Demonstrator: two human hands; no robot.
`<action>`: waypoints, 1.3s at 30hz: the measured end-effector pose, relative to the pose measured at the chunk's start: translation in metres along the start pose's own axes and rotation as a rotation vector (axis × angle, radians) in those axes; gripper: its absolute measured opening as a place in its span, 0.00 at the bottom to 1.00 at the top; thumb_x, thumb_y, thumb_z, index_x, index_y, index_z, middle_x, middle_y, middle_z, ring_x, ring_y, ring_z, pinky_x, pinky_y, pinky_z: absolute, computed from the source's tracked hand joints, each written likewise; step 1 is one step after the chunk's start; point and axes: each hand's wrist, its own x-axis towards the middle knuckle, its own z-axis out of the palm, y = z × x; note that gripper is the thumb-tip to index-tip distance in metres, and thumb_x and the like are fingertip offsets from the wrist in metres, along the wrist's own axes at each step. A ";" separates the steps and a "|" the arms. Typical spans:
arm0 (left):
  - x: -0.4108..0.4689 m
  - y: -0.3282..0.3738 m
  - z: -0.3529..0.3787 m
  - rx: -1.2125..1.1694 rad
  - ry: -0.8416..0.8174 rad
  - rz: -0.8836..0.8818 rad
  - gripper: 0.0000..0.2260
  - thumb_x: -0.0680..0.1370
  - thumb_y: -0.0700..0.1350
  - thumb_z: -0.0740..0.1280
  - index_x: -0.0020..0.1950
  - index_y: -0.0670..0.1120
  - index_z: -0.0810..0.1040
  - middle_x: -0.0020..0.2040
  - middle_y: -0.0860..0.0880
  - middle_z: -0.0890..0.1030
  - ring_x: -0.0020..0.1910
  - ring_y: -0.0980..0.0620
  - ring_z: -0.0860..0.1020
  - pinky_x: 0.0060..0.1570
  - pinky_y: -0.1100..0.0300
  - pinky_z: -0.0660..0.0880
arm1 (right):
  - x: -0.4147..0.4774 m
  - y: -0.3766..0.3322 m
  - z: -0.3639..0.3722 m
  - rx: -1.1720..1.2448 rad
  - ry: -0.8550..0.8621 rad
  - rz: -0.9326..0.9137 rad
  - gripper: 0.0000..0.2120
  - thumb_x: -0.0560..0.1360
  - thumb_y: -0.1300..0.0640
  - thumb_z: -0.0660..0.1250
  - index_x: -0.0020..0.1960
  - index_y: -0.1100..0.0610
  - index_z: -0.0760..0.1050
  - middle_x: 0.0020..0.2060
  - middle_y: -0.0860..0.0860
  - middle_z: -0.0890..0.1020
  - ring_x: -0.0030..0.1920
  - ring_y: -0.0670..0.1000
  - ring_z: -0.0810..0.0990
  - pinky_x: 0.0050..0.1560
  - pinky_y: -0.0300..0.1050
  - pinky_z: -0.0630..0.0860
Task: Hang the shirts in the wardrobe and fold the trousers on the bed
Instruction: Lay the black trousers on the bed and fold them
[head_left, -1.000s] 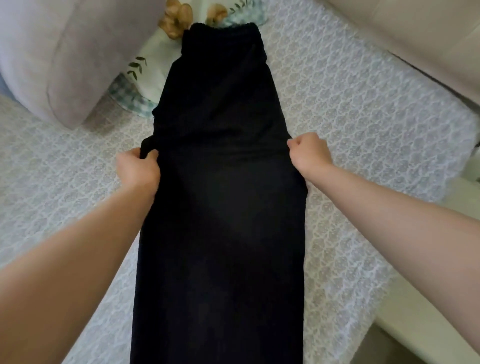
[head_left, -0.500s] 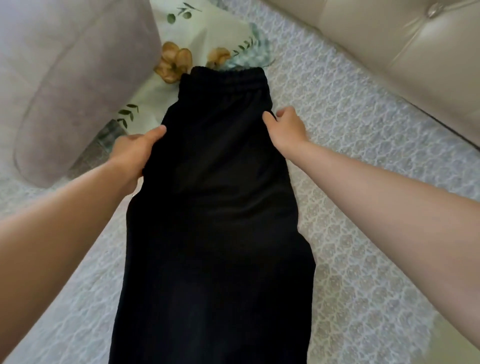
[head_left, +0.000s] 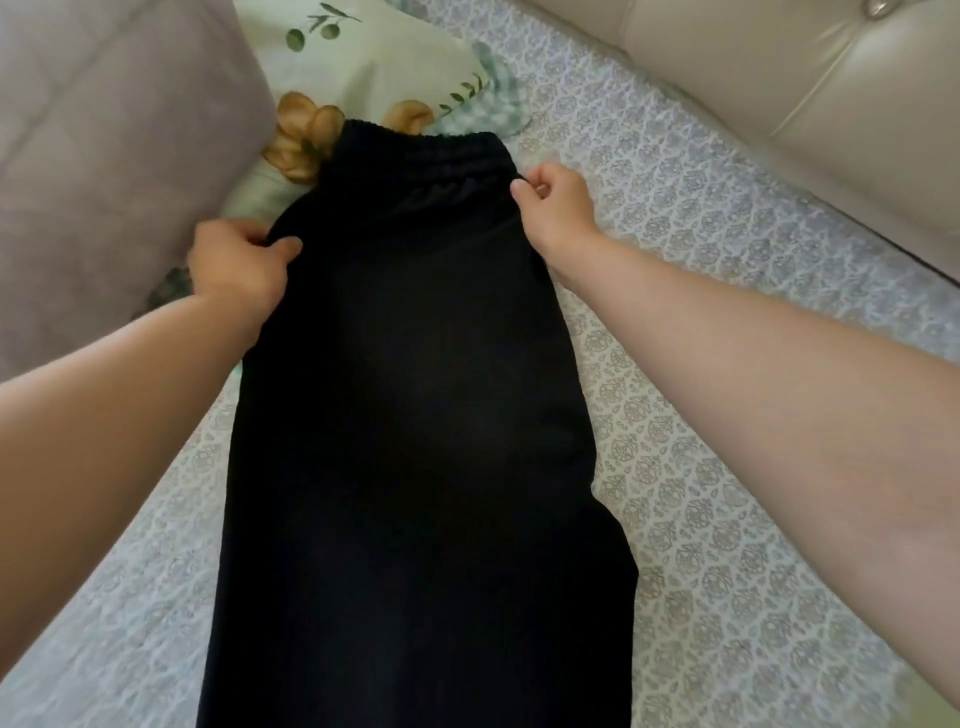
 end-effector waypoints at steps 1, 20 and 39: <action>-0.002 -0.004 0.003 0.105 0.016 0.019 0.17 0.78 0.48 0.71 0.62 0.39 0.79 0.57 0.40 0.81 0.57 0.40 0.80 0.61 0.50 0.76 | -0.001 0.004 -0.001 0.016 -0.023 0.052 0.10 0.81 0.55 0.62 0.46 0.61 0.74 0.36 0.50 0.76 0.40 0.50 0.76 0.46 0.43 0.73; -0.266 -0.069 0.090 0.616 -0.389 0.551 0.27 0.82 0.57 0.47 0.81 0.52 0.52 0.82 0.51 0.48 0.80 0.48 0.40 0.77 0.48 0.42 | -0.223 0.116 -0.089 0.112 -0.194 0.377 0.10 0.78 0.67 0.60 0.46 0.56 0.78 0.39 0.52 0.85 0.37 0.48 0.85 0.32 0.34 0.75; -0.293 -0.076 0.091 0.514 -0.448 0.430 0.27 0.83 0.58 0.46 0.81 0.56 0.47 0.81 0.55 0.44 0.79 0.53 0.38 0.76 0.50 0.38 | -0.294 0.100 -0.091 1.104 0.037 0.899 0.11 0.74 0.72 0.66 0.50 0.59 0.82 0.44 0.56 0.86 0.35 0.47 0.83 0.36 0.40 0.79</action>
